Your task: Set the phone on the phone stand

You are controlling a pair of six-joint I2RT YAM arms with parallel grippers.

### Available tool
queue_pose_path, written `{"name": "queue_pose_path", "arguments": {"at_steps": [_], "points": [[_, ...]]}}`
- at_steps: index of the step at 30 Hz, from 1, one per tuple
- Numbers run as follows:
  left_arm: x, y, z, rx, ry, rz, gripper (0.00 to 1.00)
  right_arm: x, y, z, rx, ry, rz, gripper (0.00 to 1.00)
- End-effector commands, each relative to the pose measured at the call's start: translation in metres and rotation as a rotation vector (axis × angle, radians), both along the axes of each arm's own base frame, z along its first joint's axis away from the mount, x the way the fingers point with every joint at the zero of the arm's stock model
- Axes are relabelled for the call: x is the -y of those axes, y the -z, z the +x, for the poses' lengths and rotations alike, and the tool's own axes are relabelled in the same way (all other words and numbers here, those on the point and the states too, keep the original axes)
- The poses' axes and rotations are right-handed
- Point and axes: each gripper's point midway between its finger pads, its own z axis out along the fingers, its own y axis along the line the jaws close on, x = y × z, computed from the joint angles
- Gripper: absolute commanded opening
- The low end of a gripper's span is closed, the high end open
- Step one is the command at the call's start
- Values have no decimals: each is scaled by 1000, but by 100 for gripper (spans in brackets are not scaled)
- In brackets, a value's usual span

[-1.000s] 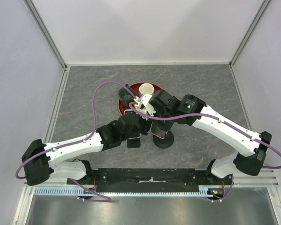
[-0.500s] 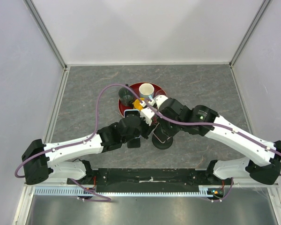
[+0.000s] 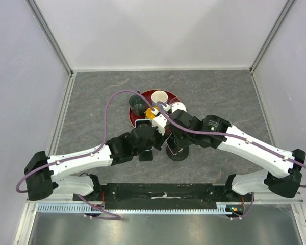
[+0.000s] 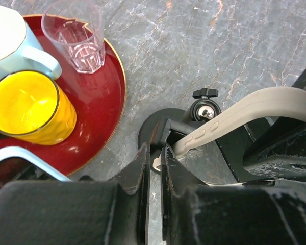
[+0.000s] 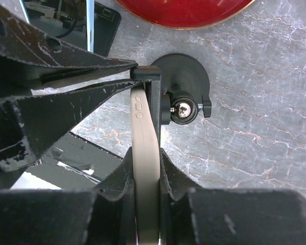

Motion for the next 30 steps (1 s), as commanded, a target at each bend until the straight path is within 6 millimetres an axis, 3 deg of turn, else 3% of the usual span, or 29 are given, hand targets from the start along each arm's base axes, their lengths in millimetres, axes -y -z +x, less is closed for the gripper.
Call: {"name": "queue_pose_path", "arguments": {"at_steps": [1, 7, 13, 15, 21, 22, 27, 30], "points": [[12, -83, -19, 107, 0, -154, 2, 99, 31, 0, -10, 145, -508, 0], [19, -76, -51, -13, -1, -110, 2, 108, 35, 2, -6, 178, -529, 0], [32, -70, -75, -135, 47, -79, 2, 95, 33, 7, -23, 156, -521, 0], [36, -78, -80, -145, 61, -78, 2, 91, 33, 8, -26, 145, -523, 0], [27, -74, -80, -132, 51, -97, 2, 62, 29, 2, -53, 84, -318, 0], [22, -84, -81, -115, 62, -130, 2, 56, 28, 0, -59, 76, -273, 0], [7, -98, -81, -73, 58, -228, 2, 49, 28, -3, -77, 69, -178, 0], [0, -102, -79, -65, 39, -254, 2, 46, 27, -2, -76, 80, -133, 8]]}}
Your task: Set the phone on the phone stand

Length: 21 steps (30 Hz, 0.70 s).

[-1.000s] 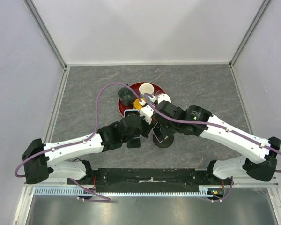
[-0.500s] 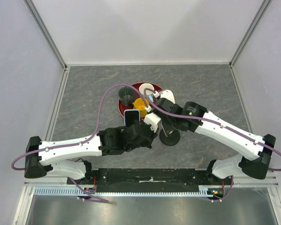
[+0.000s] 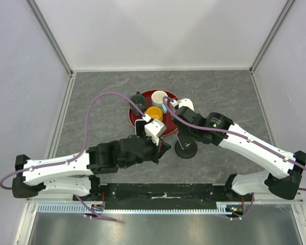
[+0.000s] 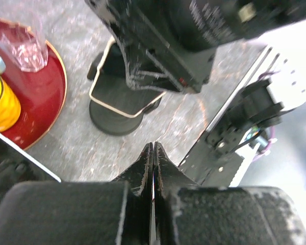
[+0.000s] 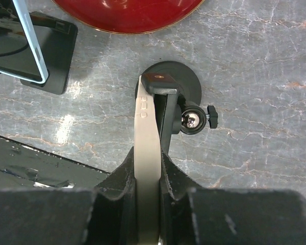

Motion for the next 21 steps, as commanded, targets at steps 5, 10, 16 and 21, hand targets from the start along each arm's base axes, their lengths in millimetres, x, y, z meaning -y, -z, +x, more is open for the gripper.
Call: {"name": "queue_pose_path", "arguments": {"at_steps": [5, 10, 16, 21], "points": [[2, -30, 11, 39, -30, -139, 2, 14, 14, -20, -107, -30, 5, 29], [8, -22, 12, 9, 0, -149, 2, 17, 2, -16, -76, -21, 56, 45], [9, -16, 27, -59, 34, -205, 4, 21, -12, -11, -22, -2, 135, 47], [13, -13, 42, -105, 64, -234, 14, 30, -12, -6, 15, 53, 191, 40]]}}
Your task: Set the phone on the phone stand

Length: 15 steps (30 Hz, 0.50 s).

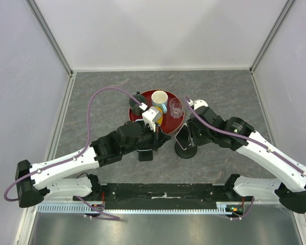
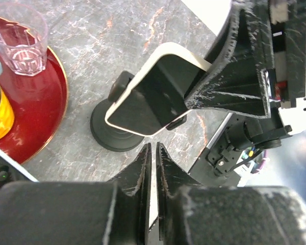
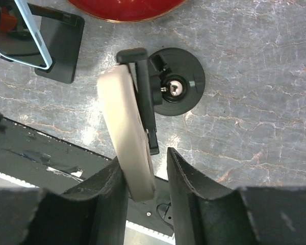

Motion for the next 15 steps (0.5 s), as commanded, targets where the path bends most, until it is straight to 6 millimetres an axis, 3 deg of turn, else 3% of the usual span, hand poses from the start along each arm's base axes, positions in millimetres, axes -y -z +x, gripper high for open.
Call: {"name": "queue_pose_path", "arguments": {"at_steps": [1, 5, 9, 14, 15], "points": [[20, -11, 3, -47, 80, -98, 15, 8, -1, 7, 47, 61, 43, 39], [26, -5, 15, -53, 78, -86, 19, 20, -11, 11, 111, 112, 53, 40], [36, -13, 15, -18, 149, -123, 36, 39, -28, 16, 195, 169, 48, 41], [42, -3, 14, 17, 235, -100, 48, 27, -35, 18, 220, 92, 87, 44], [45, 3, 13, 9, 263, -91, 58, 25, -35, 17, 215, 79, 89, 47]]}}
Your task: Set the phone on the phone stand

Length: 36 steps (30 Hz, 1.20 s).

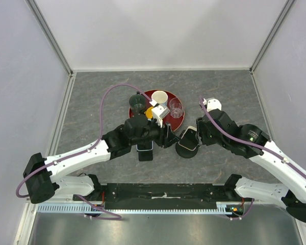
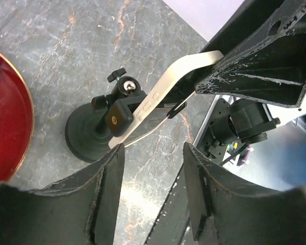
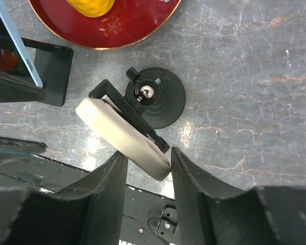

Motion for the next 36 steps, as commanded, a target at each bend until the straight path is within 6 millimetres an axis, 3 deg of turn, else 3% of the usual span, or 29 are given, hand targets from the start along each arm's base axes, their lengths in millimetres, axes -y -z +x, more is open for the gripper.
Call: {"name": "queue_pose_path", "arguments": {"at_steps": [1, 3, 6, 17, 23, 25, 29, 30, 32, 36], "points": [[16, -14, -4, 77, 142, -58, 62, -8, -17, 13, 88, -22, 39, 47], [20, -11, -5, 80, 199, -61, 68, -9, -18, 11, 93, -51, 40, 49], [27, 0, -1, 90, 249, -40, 68, -6, -19, 12, 102, -54, 32, 48], [32, 37, 18, 163, 371, 22, 65, -14, -14, 10, 84, -131, 24, 29], [24, 33, 37, 166, 312, 26, 65, 1, -12, 15, 86, -78, -41, 34], [21, 25, 36, 148, 285, 4, 64, 10, -8, 15, 57, -50, -100, 36], [11, 17, 28, 114, 247, -32, 67, 21, -17, 17, 89, -11, -122, 43], [9, 7, 26, 130, 245, -54, 68, 21, -20, 17, 95, -12, -117, 43], [12, -2, 27, 143, 260, -65, 69, 18, -23, 16, 101, -32, -102, 44], [27, 3, 24, 113, 342, -76, 68, 13, -26, 18, 112, -58, -93, 45]]}}
